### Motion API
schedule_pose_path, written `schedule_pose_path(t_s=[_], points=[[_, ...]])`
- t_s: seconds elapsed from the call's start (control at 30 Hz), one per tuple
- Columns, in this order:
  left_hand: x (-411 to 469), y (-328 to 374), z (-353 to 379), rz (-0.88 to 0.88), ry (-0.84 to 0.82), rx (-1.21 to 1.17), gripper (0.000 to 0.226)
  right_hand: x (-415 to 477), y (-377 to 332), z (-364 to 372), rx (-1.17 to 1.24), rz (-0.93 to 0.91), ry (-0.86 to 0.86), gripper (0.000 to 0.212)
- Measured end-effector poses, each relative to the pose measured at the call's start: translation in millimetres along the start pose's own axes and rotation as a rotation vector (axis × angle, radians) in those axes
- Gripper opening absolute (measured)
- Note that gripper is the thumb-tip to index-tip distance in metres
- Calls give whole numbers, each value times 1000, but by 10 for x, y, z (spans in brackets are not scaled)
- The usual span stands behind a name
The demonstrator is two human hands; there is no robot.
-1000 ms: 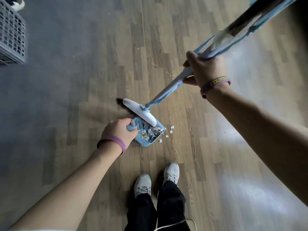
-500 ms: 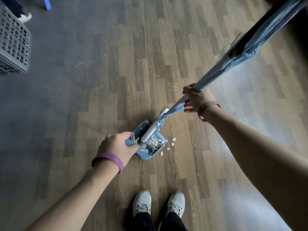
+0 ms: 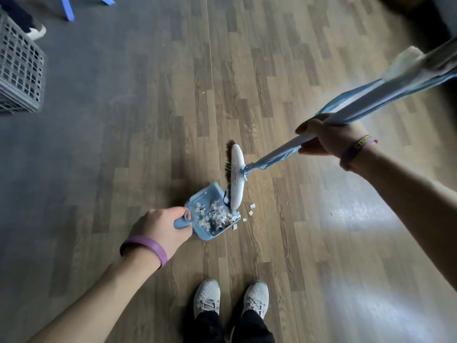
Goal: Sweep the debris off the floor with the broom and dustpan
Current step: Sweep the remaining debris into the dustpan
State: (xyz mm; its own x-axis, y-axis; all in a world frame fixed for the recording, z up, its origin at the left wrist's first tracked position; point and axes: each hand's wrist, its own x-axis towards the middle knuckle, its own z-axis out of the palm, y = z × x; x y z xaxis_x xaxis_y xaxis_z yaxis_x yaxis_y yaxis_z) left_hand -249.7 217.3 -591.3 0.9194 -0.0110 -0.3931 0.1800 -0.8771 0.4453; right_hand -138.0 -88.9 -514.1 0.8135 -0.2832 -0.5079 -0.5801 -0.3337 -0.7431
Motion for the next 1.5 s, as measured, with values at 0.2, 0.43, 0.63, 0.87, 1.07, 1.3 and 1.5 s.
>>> schedule_pose_path(t_s=[0.2, 0.43, 0.63, 0.87, 1.07, 1.3, 1.5], points=[[-123, 126, -87, 55, -136, 154, 20, -16, 216, -39, -187, -56, -32, 22], [-182, 75, 149, 25, -114, 91, 7, -25, 763, 499, -688, -105, -197, 49], [-209, 72, 165, 12, -109, 108, 4, -314, 771, 905, -735, -196, -188, 27], [-239, 17, 191, 28, -107, 129, 12, -453, 550, 876, -240, -186, -64, 24], [-302, -75, 111, 9, -91, 105, 16, -503, 386, 696, -100, -178, -111, 26], [-544, -171, 40, -17, -74, 94, 17, -418, 268, 494, -189, -245, -111, 23], [-586, -248, 82, -52, -76, 99, 13, -339, 479, 686, -356, -288, -86, 20]])
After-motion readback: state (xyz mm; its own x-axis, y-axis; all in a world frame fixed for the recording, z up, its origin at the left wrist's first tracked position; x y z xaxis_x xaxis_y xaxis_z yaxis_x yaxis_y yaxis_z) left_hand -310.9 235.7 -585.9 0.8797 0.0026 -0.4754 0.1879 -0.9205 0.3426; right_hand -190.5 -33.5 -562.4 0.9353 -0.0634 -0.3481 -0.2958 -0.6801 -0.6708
